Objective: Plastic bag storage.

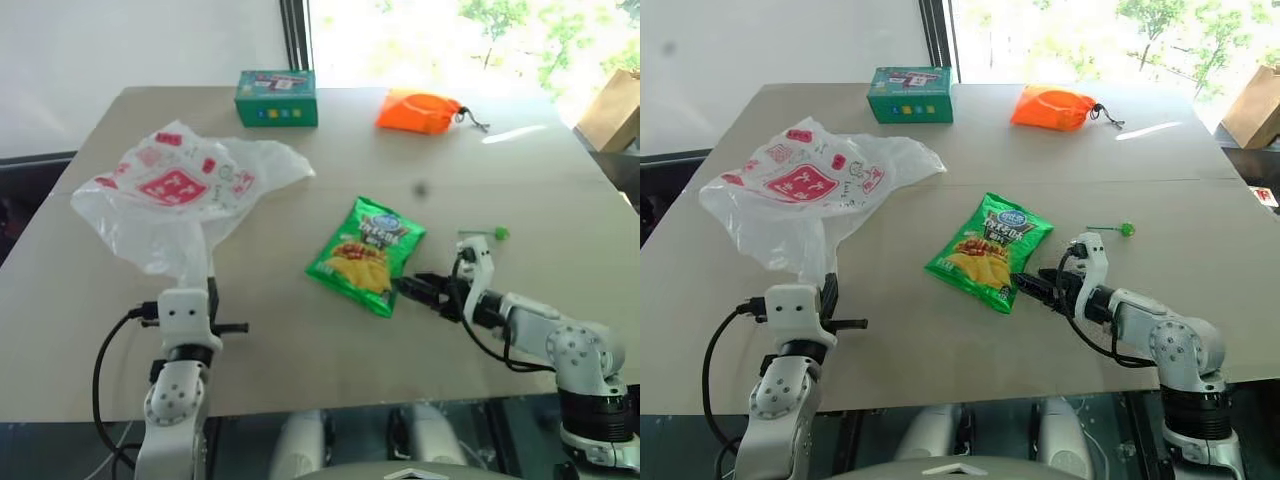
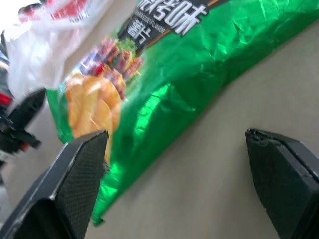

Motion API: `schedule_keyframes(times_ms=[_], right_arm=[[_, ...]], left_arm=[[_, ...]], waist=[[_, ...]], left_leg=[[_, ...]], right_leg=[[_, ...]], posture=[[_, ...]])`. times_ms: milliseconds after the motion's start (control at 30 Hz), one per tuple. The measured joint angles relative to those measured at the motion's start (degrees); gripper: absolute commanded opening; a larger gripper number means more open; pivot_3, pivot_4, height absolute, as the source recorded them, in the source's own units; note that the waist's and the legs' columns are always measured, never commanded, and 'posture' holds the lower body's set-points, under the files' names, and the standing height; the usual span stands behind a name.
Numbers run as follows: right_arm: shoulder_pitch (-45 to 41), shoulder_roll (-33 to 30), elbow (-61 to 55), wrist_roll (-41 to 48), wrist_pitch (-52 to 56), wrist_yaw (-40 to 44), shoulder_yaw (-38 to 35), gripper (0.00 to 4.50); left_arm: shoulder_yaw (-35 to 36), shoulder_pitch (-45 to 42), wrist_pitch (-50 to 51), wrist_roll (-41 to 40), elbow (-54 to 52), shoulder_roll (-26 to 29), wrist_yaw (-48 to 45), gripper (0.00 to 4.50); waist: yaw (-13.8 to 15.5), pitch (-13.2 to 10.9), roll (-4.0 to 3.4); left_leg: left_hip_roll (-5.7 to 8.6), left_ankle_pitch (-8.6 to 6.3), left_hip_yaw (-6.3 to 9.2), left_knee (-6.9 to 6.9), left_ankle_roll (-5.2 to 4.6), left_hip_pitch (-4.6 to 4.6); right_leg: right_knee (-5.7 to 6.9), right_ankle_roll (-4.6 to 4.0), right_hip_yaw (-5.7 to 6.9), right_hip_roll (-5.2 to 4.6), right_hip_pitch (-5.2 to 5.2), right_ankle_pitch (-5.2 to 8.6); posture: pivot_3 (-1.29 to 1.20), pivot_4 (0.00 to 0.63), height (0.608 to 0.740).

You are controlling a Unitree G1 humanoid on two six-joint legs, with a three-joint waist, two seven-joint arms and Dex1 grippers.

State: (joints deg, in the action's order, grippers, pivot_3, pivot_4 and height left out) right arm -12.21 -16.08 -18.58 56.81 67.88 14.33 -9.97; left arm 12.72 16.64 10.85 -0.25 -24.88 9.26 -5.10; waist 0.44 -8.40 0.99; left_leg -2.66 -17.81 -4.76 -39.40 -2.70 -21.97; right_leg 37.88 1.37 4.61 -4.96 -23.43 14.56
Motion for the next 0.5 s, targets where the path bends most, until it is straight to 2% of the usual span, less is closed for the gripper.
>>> schedule_keyframes(times_ms=[100, 300, 400, 433, 500], right_arm=[[-3.5, 6.3, 3.4, 3.0, 3.0, -5.7, -1.3, 4.47], [-8.1, 11.8, 8.3, 3.8, 3.6, -10.8, -1.8, 4.47], [-9.4, 12.3, 9.9, 2.6, 2.6, -11.3, -1.5, 4.47], [-9.7, 12.7, 10.6, 1.8, 1.6, -11.3, -1.3, 3.91], [-9.9, 13.6, 12.1, 0.1, -0.4, -11.6, -1.1, 3.18]], left_arm=[[-0.5, 0.1, 0.1, 0.0, 0.0, -0.1, -0.2, 0.0], [-1.0, 0.2, 0.3, 0.0, -0.1, -0.1, -0.1, 0.0], [-0.9, 0.1, 0.6, 0.0, -0.2, -0.1, -0.1, 0.0], [-0.9, 0.0, 0.7, 0.0, -0.2, -0.1, 0.0, 0.0], [-0.9, -0.2, 0.9, 0.0, -0.3, -0.1, 0.1, 0.0]], waist=[[-0.5, 0.0, -0.02], [-1.1, 0.0, -0.02], [-1.1, 0.0, -0.03], [-1.2, 0.0, -0.03], [-1.2, 0.0, -0.03]], left_leg=[[0.01, 0.0, 0.01, 0.02, 0.0, 0.0], [0.06, 0.0, -0.03, 0.01, 0.0, -0.01], [0.06, 0.01, -0.03, 0.02, 0.0, -0.01], [0.06, 0.01, -0.02, 0.02, 0.01, -0.01], [0.06, 0.01, -0.03, 0.02, 0.01, 0.0]], right_leg=[[0.05, 0.0, 0.02, 0.19, -0.01, 0.0], [0.04, 0.01, 0.07, 0.18, -0.02, 0.0], [0.04, 0.01, 0.1, 0.19, -0.02, 0.0], [0.04, 0.01, 0.1, 0.19, -0.02, 0.0], [0.05, 0.01, 0.1, 0.19, -0.02, 0.0]], posture=[[0.0, 0.15, 0.74], [0.0, 0.15, 0.74], [0.0, 0.15, 0.74], [0.0, 0.15, 0.74], [0.0, 0.15, 0.74]])
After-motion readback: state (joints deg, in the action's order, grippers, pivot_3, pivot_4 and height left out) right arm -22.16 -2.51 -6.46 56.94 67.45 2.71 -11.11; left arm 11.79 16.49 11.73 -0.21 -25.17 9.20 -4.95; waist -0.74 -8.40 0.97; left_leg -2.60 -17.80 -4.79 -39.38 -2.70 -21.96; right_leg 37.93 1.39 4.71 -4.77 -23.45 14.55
